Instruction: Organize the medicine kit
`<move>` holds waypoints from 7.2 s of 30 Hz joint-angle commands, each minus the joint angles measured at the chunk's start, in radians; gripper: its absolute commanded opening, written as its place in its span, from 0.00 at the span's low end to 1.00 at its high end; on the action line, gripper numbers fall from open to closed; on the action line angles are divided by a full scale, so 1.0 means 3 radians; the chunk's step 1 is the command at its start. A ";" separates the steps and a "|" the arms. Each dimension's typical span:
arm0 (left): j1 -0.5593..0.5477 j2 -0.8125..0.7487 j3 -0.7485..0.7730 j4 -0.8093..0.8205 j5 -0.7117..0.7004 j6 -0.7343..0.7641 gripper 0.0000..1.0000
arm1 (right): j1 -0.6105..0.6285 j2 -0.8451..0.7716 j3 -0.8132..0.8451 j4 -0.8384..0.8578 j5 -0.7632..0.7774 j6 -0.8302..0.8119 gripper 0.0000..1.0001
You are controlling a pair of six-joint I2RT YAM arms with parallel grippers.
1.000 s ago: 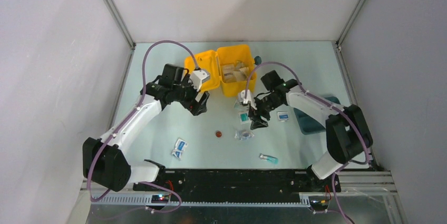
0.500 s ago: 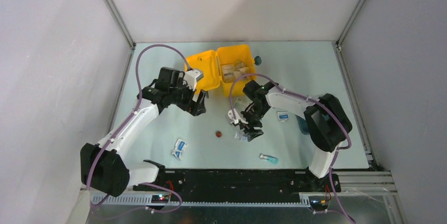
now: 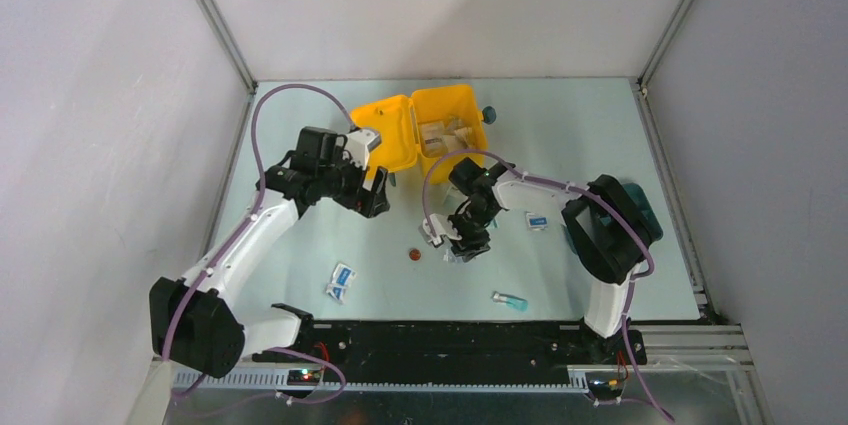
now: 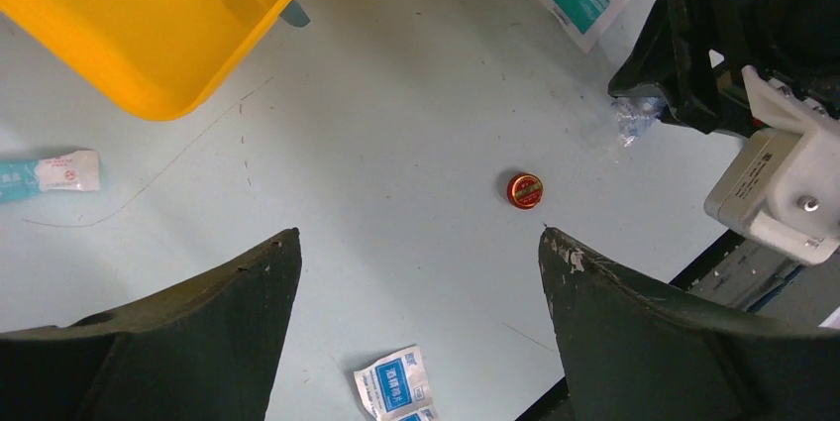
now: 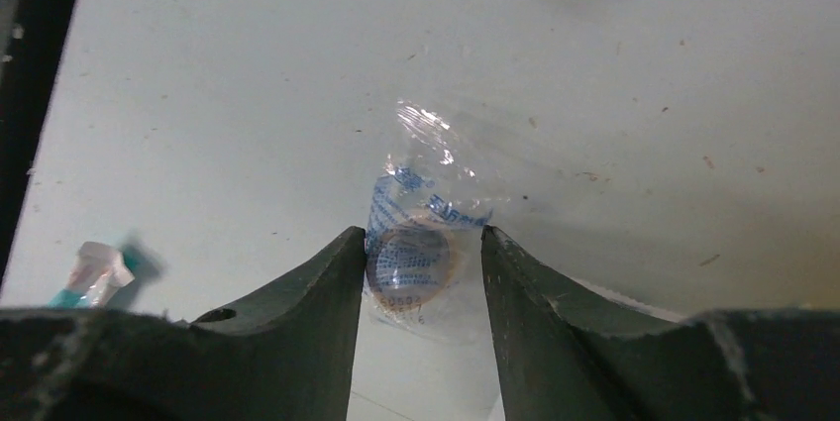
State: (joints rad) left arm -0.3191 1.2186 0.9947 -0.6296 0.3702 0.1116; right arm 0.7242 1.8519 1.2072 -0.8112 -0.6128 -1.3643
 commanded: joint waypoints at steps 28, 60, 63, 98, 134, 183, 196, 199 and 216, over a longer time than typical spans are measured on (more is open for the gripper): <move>0.0349 0.0176 0.0653 -0.0074 -0.0042 0.0127 0.93 | -0.0821 -0.0849 0.0432 0.1058 -0.0250 0.2141 0.41; 0.0349 0.0470 0.1252 -0.0366 -0.0211 0.0224 0.94 | -0.0985 0.0354 0.1446 0.2002 0.1136 0.4389 0.62; 0.0346 0.0464 0.1209 -0.0366 -0.0170 0.0211 0.94 | -0.1003 0.0171 0.1390 0.2023 0.0986 0.4424 0.63; 0.0250 0.0703 0.1763 -0.0375 0.0033 -0.0175 0.92 | -0.1120 -0.1577 -0.0897 0.0731 0.0083 0.1680 0.68; 0.0394 0.0402 0.0389 -0.0636 -0.0550 -0.0422 0.91 | -0.0928 -0.1657 -0.1021 -0.0616 0.0017 0.0626 0.69; 0.0642 0.1162 0.1431 -0.0640 -0.0310 -0.0392 0.91 | -0.3222 -0.1013 -0.0772 0.0904 0.2593 0.5704 0.49; 0.0641 0.1159 0.1549 -0.0747 -0.0287 -0.0169 0.92 | -0.3223 -0.0799 -0.0637 0.0906 0.2489 0.5889 0.48; 0.0644 0.1157 0.1582 -0.0754 -0.0296 -0.0145 0.92 | -0.3201 -0.0868 -0.0506 0.0704 0.2563 0.5905 0.48; 0.0641 0.1169 0.1601 -0.0754 -0.0163 -0.0198 0.92 | -0.1695 -0.1029 -0.0343 0.1587 0.0366 0.4109 0.48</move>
State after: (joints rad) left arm -0.1307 1.5898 1.4330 -0.8562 0.2920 0.0448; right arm 0.0933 1.5391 1.0721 -0.4397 -0.3695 0.0578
